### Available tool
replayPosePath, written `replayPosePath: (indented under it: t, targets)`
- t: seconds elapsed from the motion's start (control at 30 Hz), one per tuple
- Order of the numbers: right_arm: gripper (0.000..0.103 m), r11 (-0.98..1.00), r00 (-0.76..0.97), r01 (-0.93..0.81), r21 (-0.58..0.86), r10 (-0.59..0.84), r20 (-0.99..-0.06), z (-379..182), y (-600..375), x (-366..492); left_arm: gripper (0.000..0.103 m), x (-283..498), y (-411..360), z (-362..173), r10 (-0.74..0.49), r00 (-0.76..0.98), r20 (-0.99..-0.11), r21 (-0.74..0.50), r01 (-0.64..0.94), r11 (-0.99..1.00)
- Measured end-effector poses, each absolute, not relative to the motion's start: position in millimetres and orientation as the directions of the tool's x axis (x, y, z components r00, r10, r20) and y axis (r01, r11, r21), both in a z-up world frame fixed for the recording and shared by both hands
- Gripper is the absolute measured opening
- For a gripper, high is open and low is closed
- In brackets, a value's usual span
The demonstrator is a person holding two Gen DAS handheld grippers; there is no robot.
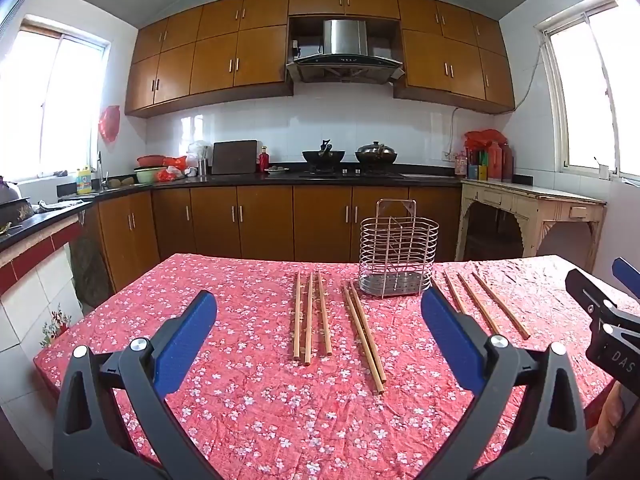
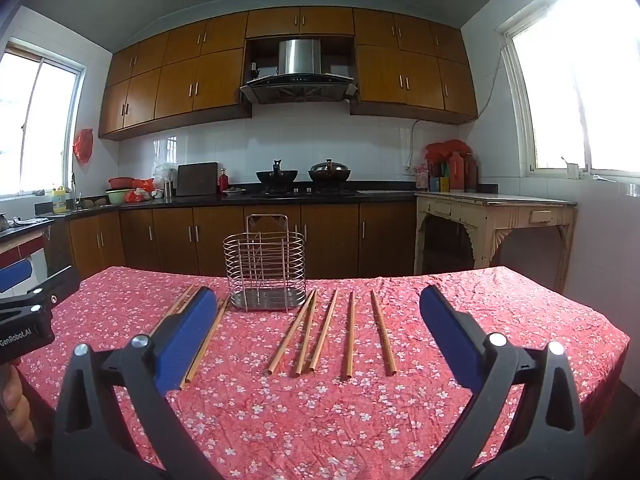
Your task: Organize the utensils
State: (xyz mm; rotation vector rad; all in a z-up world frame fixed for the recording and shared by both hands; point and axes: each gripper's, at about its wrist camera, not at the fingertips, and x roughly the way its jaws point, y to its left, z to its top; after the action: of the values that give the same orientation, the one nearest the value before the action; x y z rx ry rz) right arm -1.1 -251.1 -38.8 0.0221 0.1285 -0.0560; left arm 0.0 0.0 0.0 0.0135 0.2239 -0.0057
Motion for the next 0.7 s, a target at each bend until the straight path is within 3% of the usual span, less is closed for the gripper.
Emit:
replayPosePath:
  t: [0.7]
  targets:
    - [0.099,0.998,0.99,0.055,0.02,-0.052,-0.128,-40.3,-250.3,-1.2,0.101,-2.5,-0.8,5.4,-0.003,0.975,-0.221,0.012,0.006,1.0]
